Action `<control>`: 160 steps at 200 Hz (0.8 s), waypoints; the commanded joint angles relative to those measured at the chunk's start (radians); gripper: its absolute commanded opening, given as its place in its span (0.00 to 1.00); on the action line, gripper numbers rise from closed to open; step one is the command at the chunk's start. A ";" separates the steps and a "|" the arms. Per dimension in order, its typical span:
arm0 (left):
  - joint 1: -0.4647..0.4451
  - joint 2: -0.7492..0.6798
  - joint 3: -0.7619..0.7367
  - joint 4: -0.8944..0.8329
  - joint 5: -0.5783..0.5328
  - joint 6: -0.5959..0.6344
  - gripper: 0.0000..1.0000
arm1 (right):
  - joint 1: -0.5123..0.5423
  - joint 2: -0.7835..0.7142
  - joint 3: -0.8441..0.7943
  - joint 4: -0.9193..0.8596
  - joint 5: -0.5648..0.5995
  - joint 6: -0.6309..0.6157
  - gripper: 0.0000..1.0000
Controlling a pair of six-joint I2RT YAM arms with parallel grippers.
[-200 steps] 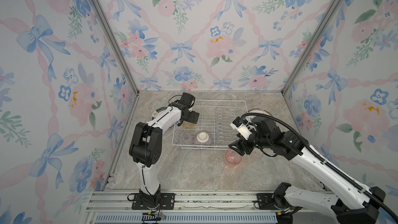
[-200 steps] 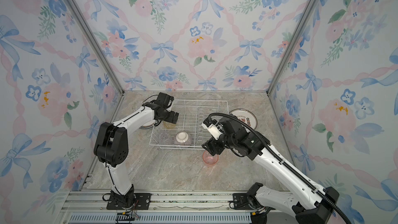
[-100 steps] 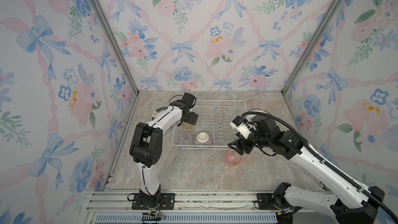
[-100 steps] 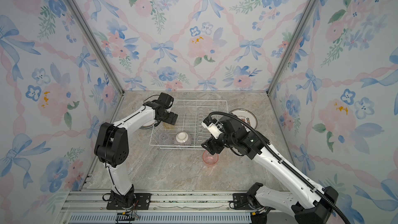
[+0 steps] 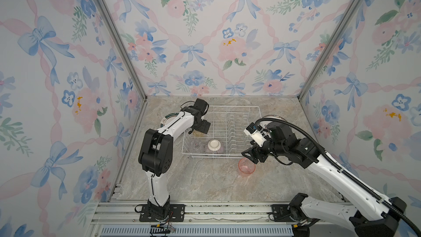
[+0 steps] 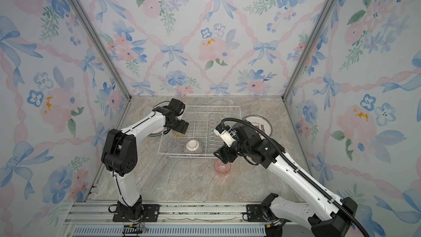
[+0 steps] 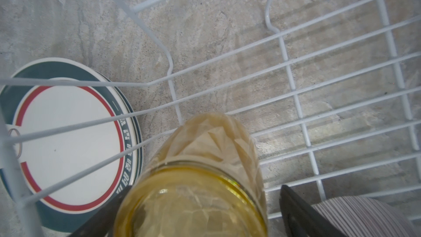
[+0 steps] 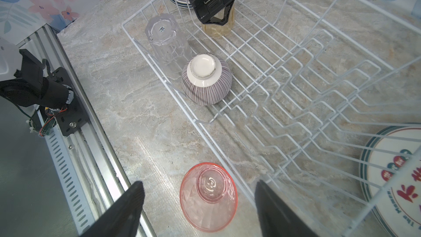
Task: Unload the mixed dishes from the dish rack
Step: 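Grasp the yellow glass cup in the rack with the left gripper and lift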
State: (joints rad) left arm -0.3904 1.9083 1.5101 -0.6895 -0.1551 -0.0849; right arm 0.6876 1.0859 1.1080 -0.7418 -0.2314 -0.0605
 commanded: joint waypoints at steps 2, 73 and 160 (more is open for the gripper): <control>-0.001 0.009 0.019 -0.026 0.036 0.024 0.98 | -0.014 0.001 -0.017 0.012 0.006 0.002 0.79; -0.003 0.003 0.022 -0.026 -0.005 0.020 0.98 | -0.022 0.000 -0.022 0.021 0.012 0.003 0.78; 0.007 0.012 0.035 -0.026 0.045 0.023 0.61 | -0.033 -0.001 -0.026 0.025 0.018 0.007 0.78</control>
State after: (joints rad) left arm -0.3893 1.9083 1.5265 -0.6979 -0.1299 -0.0704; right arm 0.6662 1.0866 1.0916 -0.7288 -0.2241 -0.0605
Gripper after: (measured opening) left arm 0.688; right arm 0.779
